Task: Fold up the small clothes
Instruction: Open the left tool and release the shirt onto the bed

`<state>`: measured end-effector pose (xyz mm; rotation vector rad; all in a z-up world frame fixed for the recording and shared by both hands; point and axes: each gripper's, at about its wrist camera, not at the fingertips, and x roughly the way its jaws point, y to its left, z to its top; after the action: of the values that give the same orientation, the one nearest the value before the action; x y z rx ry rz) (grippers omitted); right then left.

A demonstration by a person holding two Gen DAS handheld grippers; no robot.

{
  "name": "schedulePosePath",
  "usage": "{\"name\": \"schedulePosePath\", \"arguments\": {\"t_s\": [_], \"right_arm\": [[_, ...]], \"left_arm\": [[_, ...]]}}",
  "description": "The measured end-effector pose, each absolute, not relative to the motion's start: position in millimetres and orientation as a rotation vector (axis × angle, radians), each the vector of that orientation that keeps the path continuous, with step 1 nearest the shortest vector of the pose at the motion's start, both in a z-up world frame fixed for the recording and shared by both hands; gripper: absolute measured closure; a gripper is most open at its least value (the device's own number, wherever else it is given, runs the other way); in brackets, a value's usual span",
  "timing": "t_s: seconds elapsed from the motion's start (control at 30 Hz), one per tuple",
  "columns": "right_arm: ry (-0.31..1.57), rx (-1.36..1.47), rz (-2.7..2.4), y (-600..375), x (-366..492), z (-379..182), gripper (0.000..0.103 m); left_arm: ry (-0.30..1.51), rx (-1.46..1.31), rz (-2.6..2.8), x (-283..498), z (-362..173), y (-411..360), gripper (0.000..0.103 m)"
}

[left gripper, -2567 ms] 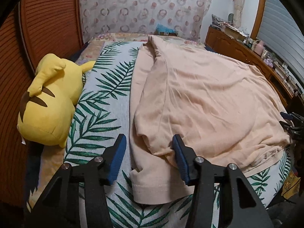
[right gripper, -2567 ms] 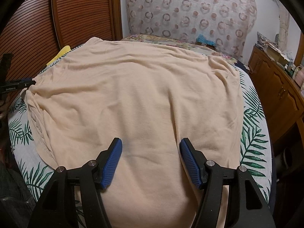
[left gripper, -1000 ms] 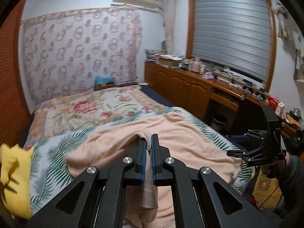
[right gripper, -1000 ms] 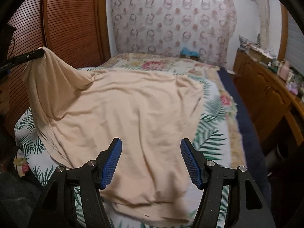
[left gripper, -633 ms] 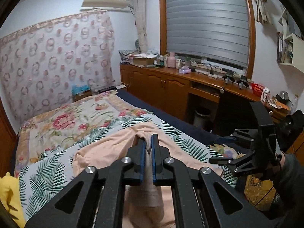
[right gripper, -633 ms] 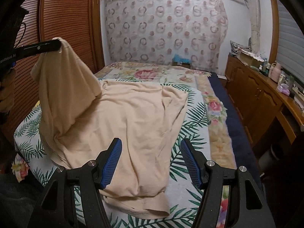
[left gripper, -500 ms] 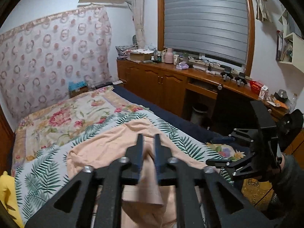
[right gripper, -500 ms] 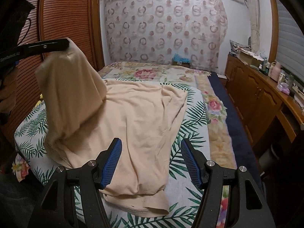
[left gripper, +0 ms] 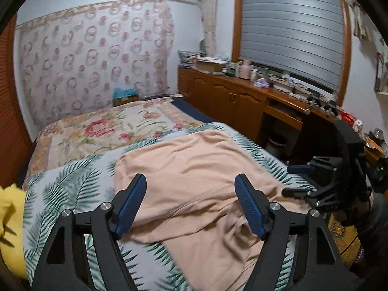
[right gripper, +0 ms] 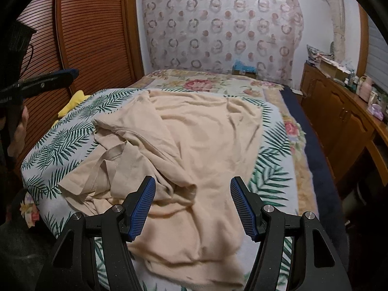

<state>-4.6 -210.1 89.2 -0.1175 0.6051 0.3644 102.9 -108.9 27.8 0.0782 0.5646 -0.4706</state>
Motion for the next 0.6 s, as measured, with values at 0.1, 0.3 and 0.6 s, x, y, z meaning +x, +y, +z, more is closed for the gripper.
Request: {"name": "schedulePosePath", "arguments": {"t_s": [0.1,0.3,0.6], "right_arm": [[0.609,-0.129,0.375,-203,6,91,0.037],[0.620,-0.154,0.406,-181,34,94,0.037],[0.637,-0.208,0.481,-142,79,100,0.037]], "left_arm": [[0.575,0.068,-0.425,102,17,-91,0.027],[0.587,0.036,-0.350,102,2,-59,0.027],[0.605,0.013,-0.270,113,-13,-21,0.027]]}}
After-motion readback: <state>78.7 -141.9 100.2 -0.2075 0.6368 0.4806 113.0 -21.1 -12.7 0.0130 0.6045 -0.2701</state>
